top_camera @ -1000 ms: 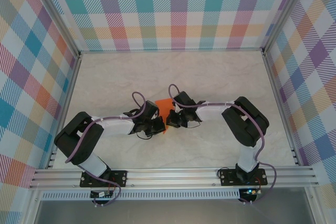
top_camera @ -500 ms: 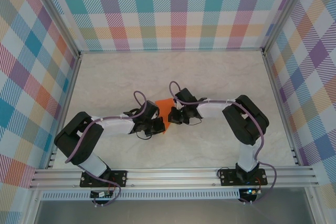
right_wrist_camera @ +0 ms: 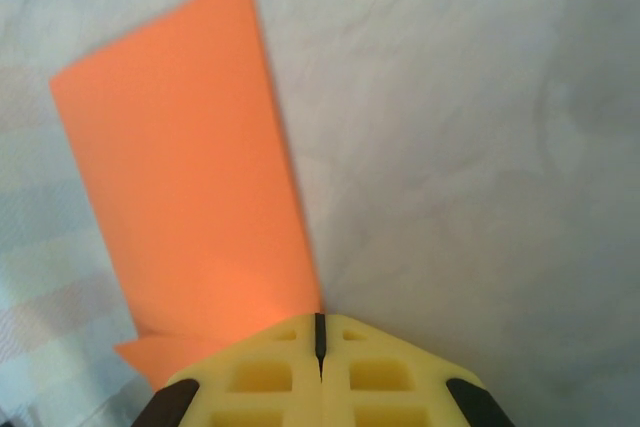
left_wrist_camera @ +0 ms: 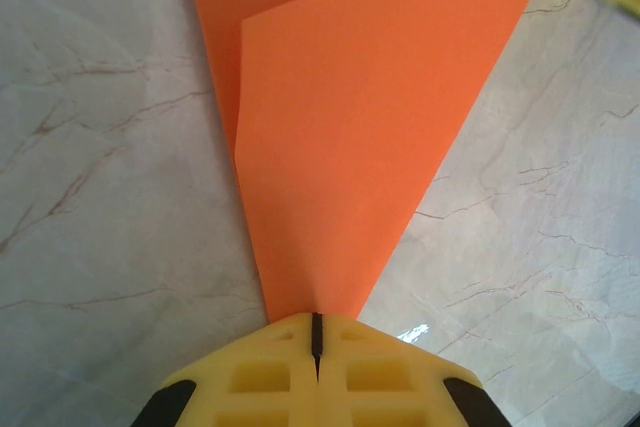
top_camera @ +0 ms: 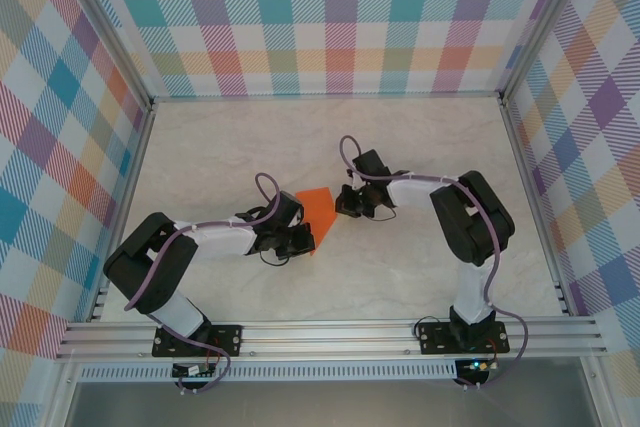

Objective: Fold a paper plane with a square sheet of paper (pick it up from the middle)
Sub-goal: Third fold the triangle at the center of the table, then fourth fold the wing at the center of the table.

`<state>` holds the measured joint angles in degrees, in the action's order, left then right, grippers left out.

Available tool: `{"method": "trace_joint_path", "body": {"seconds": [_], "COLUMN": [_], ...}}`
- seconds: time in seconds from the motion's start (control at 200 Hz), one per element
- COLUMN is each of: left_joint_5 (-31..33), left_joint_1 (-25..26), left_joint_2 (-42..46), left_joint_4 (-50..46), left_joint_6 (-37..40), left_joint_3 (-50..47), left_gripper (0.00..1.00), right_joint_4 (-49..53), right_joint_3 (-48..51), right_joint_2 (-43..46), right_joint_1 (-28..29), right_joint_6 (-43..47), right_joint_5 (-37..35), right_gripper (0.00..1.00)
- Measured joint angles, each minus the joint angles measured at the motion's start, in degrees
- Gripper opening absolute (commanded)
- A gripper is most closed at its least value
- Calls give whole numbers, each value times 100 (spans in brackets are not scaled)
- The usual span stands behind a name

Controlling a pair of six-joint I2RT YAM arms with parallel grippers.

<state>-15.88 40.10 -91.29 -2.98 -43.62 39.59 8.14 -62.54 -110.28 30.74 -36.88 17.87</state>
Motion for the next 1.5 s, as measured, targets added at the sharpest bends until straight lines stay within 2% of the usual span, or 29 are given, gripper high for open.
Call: {"method": "trace_joint_path", "body": {"seconds": [0.16, 0.315, 0.53, 0.615, 0.75, 1.07, 1.5], "left_joint_5": [7, 17, 354, 625, 1005, 1259, 1370], "left_joint_1": [0, 0, 2, 2, 2, 2, 2], "left_joint_2": [0, 37, 505, 826, 1117, 802, 195], "left_joint_4": [-59, -289, -756, -879, -946, -828, -855], "left_joint_6": [0, -4, -103, -125, -155, -79, 212], "left_joint_3": [42, 109, 111, 114, 116, 387, 713], "left_gripper": [4, 12, 30, 36, 38, 38, 29], "right_joint_4": [192, 284, 96, 28, -70, -485, -682], "right_joint_3": [-155, 28, 780, 1078, 1353, 1499, 1491], "right_joint_2": [22, 494, 1266, 1436, 1681, 1749, 1414], "right_joint_1": [-177, -149, -26, -9, 52, 186, 348], "right_joint_6": [166, 149, -140, -332, -627, -1211, -1460], "right_joint_5": [-170, -133, 116, 225, 258, 256, 282], "right_gripper": [3, 7, 36, 43, 53, 56, 55]}}
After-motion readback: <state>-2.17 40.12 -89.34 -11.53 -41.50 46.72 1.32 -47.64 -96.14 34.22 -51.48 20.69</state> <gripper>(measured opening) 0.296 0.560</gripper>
